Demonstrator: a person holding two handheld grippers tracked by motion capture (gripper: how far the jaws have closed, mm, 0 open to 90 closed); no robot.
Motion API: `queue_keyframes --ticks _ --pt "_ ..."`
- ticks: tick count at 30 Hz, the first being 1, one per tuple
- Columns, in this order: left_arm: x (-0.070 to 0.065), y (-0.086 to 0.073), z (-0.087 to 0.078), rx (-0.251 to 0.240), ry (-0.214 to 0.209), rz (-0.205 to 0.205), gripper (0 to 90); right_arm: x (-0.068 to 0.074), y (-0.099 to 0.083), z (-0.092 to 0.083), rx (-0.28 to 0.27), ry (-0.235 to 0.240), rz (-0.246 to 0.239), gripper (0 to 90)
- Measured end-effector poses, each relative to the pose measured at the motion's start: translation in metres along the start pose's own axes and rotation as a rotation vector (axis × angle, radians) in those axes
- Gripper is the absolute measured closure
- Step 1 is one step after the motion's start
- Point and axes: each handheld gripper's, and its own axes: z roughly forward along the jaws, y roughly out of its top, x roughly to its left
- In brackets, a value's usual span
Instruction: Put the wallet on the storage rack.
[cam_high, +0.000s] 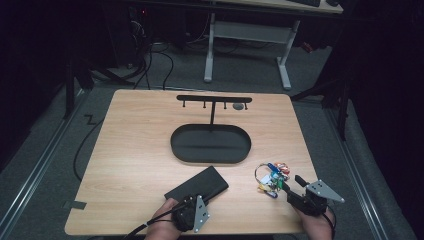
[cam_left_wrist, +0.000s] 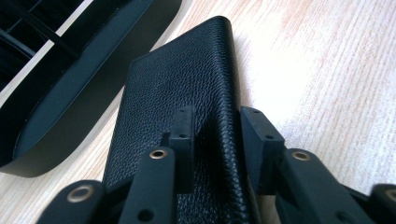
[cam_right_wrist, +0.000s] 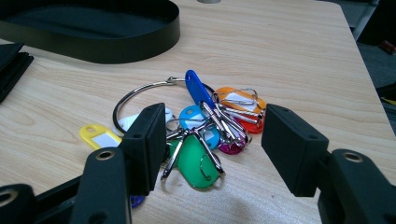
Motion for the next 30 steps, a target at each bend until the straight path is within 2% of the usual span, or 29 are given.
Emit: queue_keyframes --ticks 5,14,19,26,29,30 --pt "0.005 -0.002 -0.003 -0.005 0.004 -0.019 74.6 0.000 0.000 0.001 0.002 0.001 0.003 40.7" --pt "0.025 -0.008 -0.022 -0.070 -0.013 -0.133 79.7 0.001 0.002 0.006 -0.001 0.011 0.004 40.7" --pt "0.036 -0.014 -0.034 -0.102 -0.021 -0.178 80.6 0.003 0.004 0.008 -0.004 0.017 -0.001 40.8" --pt "0.057 -0.027 -0.054 -0.144 -0.001 -0.278 81.3 0.005 0.005 0.009 -0.004 0.021 0.001 40.8" --pt "0.067 -0.035 -0.063 -0.165 -0.002 -0.347 81.5 0.005 0.005 0.009 -0.009 0.029 0.004 40.8" --pt "0.069 -0.036 -0.065 -0.168 -0.005 -0.359 81.5 0.004 0.006 0.009 -0.012 0.029 0.007 40.8"
